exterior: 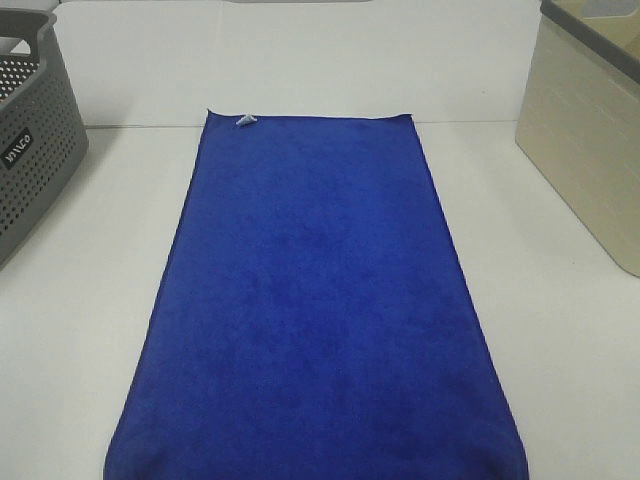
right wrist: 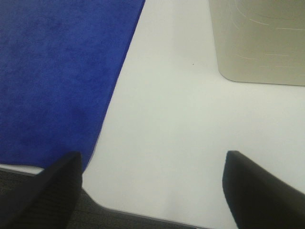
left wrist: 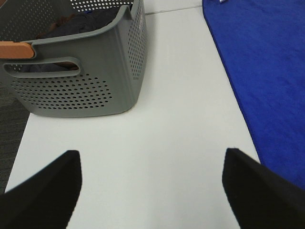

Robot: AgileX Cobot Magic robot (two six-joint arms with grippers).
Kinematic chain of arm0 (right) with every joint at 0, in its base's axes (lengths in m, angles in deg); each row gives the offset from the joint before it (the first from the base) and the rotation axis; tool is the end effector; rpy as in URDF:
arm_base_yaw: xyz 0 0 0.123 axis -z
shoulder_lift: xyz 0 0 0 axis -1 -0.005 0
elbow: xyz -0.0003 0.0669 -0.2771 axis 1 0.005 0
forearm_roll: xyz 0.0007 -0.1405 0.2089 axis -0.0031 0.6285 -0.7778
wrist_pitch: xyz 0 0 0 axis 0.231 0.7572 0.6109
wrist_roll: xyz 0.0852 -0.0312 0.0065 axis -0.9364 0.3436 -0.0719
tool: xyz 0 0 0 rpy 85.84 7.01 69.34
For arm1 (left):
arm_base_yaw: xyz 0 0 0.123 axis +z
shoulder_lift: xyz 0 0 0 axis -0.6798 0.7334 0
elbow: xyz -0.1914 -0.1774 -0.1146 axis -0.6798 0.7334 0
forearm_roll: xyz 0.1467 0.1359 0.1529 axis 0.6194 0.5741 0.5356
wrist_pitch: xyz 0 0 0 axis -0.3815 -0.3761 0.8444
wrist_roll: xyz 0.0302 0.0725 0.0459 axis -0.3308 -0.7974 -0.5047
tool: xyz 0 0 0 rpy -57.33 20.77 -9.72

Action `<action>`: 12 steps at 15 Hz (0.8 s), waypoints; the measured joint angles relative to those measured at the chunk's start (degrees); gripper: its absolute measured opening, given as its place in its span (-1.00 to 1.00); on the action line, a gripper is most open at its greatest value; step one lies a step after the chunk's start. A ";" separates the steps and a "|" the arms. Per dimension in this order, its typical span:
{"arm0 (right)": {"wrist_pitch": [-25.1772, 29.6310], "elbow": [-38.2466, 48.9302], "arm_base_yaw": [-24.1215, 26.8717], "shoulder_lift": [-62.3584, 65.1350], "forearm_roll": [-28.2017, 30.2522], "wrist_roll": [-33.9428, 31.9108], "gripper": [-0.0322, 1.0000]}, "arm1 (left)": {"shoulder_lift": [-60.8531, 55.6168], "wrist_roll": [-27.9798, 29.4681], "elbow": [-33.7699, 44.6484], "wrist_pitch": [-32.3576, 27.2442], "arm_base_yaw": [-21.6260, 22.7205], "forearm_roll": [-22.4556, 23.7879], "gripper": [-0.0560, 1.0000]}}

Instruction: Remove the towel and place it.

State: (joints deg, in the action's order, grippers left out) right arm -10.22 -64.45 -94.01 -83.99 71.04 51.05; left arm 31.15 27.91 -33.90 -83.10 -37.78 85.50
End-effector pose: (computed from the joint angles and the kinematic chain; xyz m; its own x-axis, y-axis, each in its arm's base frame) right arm -0.0042 0.0074 0.2620 -0.5217 -0.0997 -0.8473 -0.1777 0.9841 -0.0064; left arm -0.0087 -0.0058 0.2812 -0.4509 0.0770 -0.8892 0.0135 0.9967 0.0794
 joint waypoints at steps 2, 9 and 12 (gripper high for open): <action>0.00 0.00 0.00 0.00 0.00 0.00 0.59 | 0.00 0.00 0.00 0.00 0.00 0.00 0.55; 0.00 0.00 0.00 0.00 0.00 0.00 0.59 | 0.00 0.00 0.00 0.00 0.00 0.00 0.55; 0.00 0.00 0.00 0.00 0.00 0.00 0.59 | 0.00 0.00 0.00 0.00 0.00 0.00 0.55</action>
